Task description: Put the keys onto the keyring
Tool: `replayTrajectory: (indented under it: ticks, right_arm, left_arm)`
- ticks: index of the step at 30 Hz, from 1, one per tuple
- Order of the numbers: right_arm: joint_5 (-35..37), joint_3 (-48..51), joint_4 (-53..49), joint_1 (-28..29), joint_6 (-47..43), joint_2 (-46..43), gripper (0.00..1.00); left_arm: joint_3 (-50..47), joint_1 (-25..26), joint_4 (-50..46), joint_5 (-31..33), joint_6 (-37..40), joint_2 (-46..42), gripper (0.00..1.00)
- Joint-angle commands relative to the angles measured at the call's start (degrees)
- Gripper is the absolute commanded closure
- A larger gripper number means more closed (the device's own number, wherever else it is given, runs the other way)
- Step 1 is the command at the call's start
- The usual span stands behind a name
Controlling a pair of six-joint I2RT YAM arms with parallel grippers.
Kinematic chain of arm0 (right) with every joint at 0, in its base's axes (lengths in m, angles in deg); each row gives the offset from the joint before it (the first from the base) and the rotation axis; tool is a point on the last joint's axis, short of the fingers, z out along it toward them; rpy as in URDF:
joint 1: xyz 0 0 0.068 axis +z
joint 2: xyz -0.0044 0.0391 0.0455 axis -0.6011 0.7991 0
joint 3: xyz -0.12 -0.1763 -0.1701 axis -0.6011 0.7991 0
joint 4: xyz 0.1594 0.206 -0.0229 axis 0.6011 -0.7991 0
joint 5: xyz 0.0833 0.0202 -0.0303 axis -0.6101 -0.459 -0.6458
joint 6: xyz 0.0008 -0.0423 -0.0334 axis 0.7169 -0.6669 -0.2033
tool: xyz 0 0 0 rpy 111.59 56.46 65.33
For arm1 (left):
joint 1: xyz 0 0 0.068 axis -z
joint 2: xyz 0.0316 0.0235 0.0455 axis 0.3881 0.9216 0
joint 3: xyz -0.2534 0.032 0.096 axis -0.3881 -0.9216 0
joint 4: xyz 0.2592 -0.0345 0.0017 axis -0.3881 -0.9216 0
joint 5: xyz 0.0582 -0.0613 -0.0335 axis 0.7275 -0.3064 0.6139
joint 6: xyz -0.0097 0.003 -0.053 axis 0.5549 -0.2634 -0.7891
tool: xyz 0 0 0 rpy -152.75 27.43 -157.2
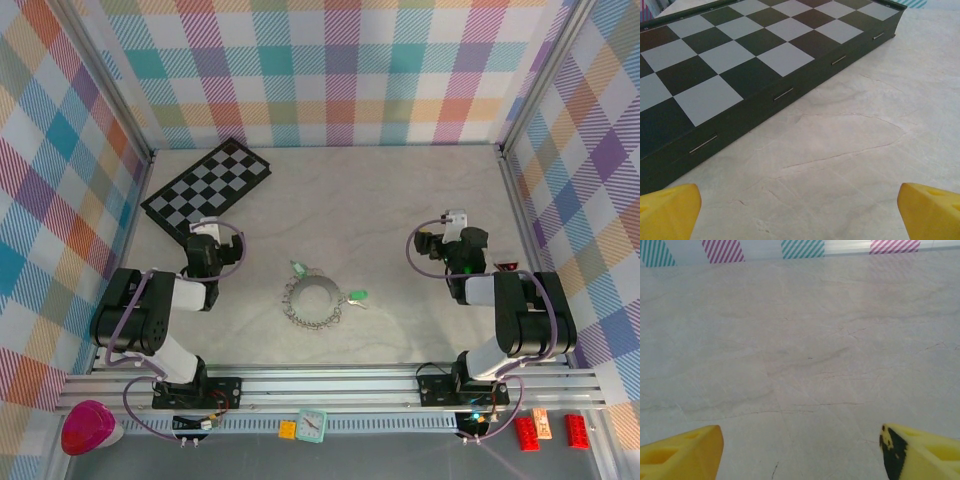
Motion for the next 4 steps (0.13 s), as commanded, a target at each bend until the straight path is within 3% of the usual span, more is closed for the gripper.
replayTrajectory:
  ticks: [1, 4]
  right_arm:
    - [-0.5, -0.7, 0.1, -0.3, 0.8, 0.3, 0.01]
    - [-0.2, -0.6, 0.1, -0.3, 0.8, 0.2, 0.01]
  left_arm:
    - [1.5, -0.4, -0.9, -1.3, -0.2, -0.1, 0.00]
    - [1.1, -0.3, -0.2, -2.0, 0.3, -0.2, 0.00]
